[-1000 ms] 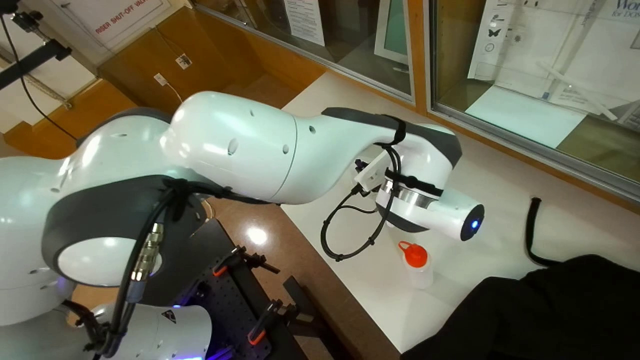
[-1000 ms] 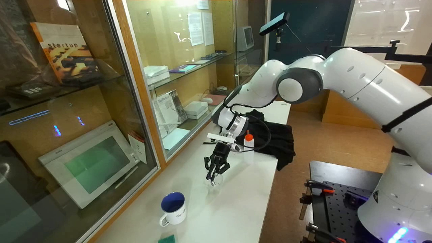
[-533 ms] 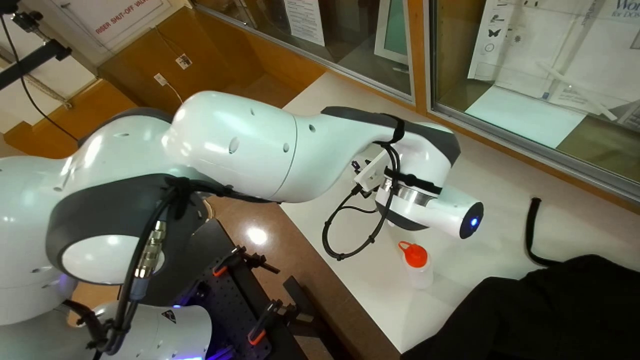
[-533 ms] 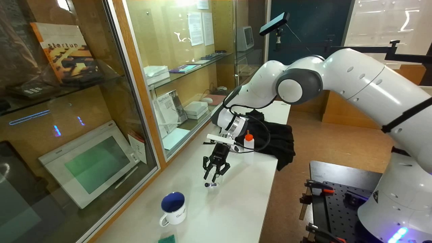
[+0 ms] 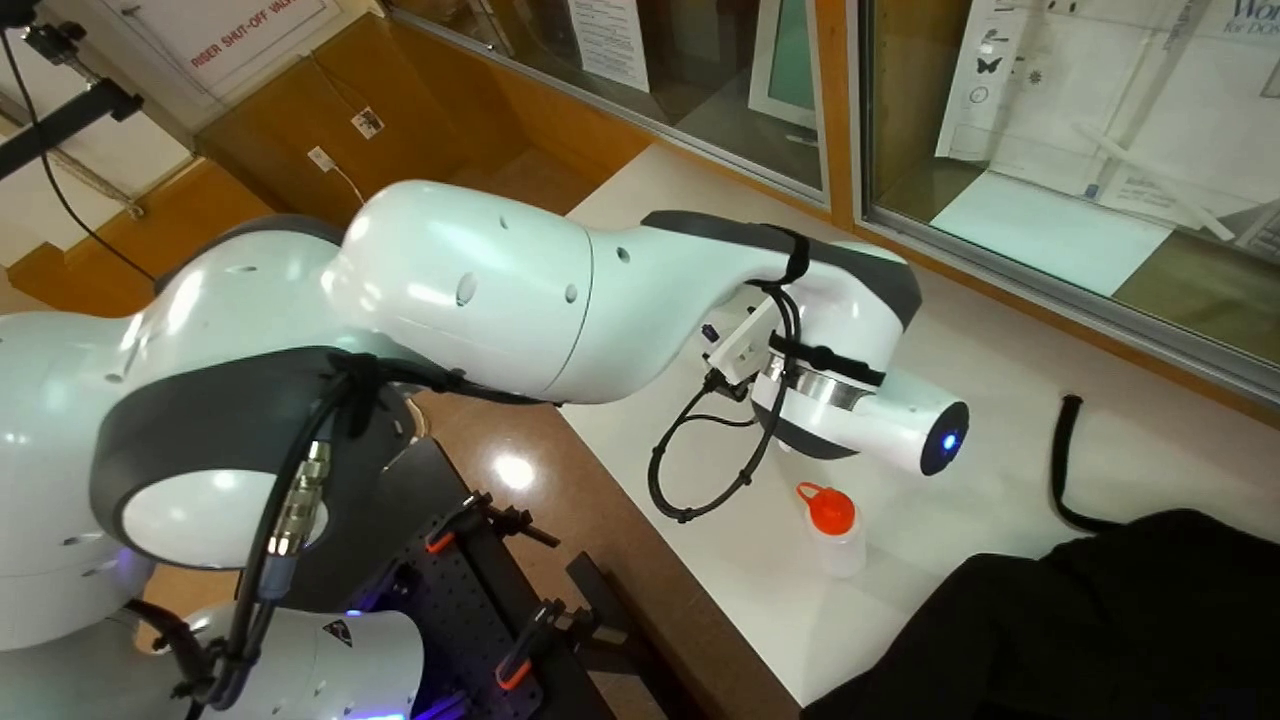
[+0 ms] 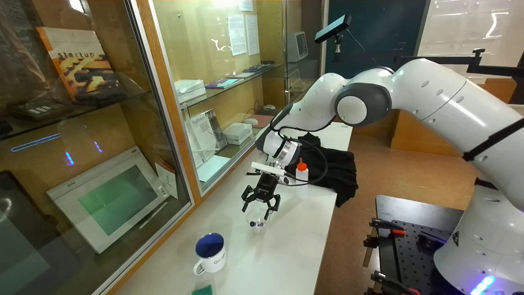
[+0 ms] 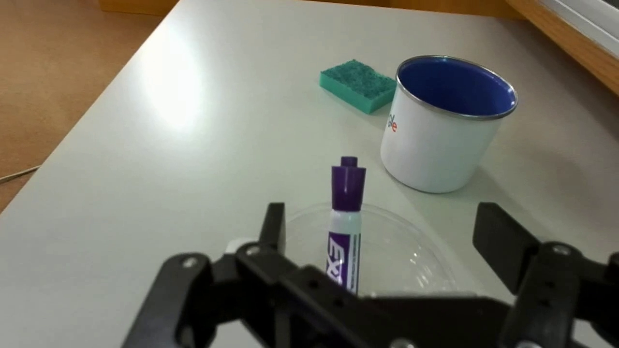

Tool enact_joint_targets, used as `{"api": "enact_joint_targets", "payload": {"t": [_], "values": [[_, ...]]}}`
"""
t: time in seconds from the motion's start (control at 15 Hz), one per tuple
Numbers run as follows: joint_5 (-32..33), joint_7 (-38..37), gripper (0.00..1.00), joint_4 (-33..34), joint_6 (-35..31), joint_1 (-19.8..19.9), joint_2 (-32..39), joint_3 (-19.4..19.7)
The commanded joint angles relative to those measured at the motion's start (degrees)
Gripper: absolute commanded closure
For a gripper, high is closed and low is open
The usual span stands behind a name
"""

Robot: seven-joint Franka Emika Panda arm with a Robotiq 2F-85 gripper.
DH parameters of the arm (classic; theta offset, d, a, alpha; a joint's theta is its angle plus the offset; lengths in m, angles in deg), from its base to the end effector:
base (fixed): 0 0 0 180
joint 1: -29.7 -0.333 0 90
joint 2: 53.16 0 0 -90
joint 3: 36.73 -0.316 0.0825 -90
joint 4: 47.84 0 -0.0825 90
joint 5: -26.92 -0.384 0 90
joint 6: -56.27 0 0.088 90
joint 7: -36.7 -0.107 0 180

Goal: Put the cup upright, then put the marker in the cup

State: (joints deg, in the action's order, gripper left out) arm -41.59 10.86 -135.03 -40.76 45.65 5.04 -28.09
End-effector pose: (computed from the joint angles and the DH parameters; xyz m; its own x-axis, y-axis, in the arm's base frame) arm 0.6066 -0.1702 0.0518 0.0648 -0.4303 -0.9004 -0.9935 0.0569 -0.0987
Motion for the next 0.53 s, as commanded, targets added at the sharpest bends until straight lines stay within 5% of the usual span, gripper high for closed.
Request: {"api": "enact_joint_targets", "payload": {"t": [0.0,0.47], "values": [[1.3,2.0,0.00,-3.6,0.8,-0.8,-5.0,0.6],[16.2,1.4,0.00,-10.5,1.8,-4.4,-20.5,4.2]]}}
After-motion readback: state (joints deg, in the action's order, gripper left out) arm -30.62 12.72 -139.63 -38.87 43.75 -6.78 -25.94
